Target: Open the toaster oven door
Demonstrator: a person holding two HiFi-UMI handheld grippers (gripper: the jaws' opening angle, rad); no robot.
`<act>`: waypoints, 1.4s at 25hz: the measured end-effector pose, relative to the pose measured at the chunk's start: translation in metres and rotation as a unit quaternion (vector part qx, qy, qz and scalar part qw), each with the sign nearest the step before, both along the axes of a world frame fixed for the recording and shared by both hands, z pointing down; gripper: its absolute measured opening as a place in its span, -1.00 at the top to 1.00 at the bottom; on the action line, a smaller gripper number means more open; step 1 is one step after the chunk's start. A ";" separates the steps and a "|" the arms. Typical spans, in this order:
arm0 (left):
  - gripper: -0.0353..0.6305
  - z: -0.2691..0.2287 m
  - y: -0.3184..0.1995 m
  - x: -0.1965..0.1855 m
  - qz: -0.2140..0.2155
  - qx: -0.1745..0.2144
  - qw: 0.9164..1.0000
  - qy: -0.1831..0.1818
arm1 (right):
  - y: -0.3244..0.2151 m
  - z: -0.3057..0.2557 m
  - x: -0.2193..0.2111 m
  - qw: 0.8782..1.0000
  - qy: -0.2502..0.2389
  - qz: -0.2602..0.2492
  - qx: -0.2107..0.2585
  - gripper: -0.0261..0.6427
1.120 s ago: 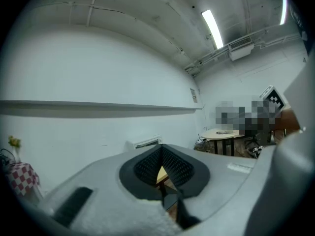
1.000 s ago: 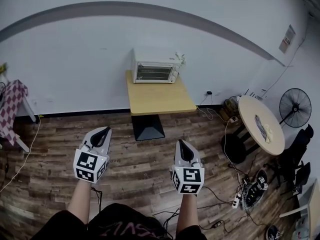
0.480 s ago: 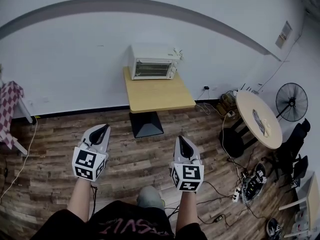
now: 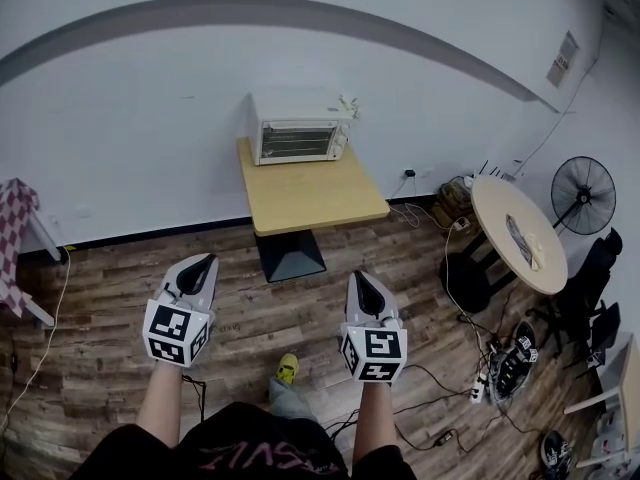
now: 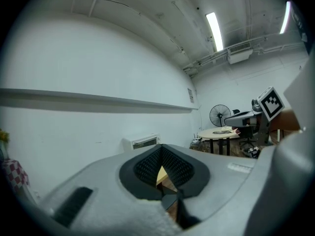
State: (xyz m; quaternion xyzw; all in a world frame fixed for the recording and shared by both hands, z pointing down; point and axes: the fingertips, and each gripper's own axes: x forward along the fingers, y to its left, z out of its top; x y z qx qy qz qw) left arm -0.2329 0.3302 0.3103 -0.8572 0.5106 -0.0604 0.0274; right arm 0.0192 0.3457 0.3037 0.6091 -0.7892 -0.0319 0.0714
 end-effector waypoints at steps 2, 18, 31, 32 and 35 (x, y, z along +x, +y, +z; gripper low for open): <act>0.90 0.001 -0.013 0.001 -0.001 0.001 1.000 -0.003 | -0.014 0.001 0.001 1.000 0.001 -0.001 0.003 0.91; 0.90 0.030 -0.146 0.026 -0.002 -0.031 1.000 0.000 | -0.150 0.029 0.019 1.000 0.005 -0.012 -0.011 0.91; 0.90 0.044 -0.285 0.096 0.002 -0.050 0.999 -0.016 | -0.296 0.044 0.075 0.999 -0.005 -0.031 -0.031 0.91; 0.90 0.044 -0.293 0.101 0.002 -0.051 0.998 -0.020 | -0.306 0.045 0.079 0.999 -0.005 -0.034 -0.032 0.91; 0.90 0.045 -0.310 0.111 -0.001 -0.055 0.998 -0.030 | -0.330 0.046 0.087 0.999 -0.006 -0.041 -0.033 0.91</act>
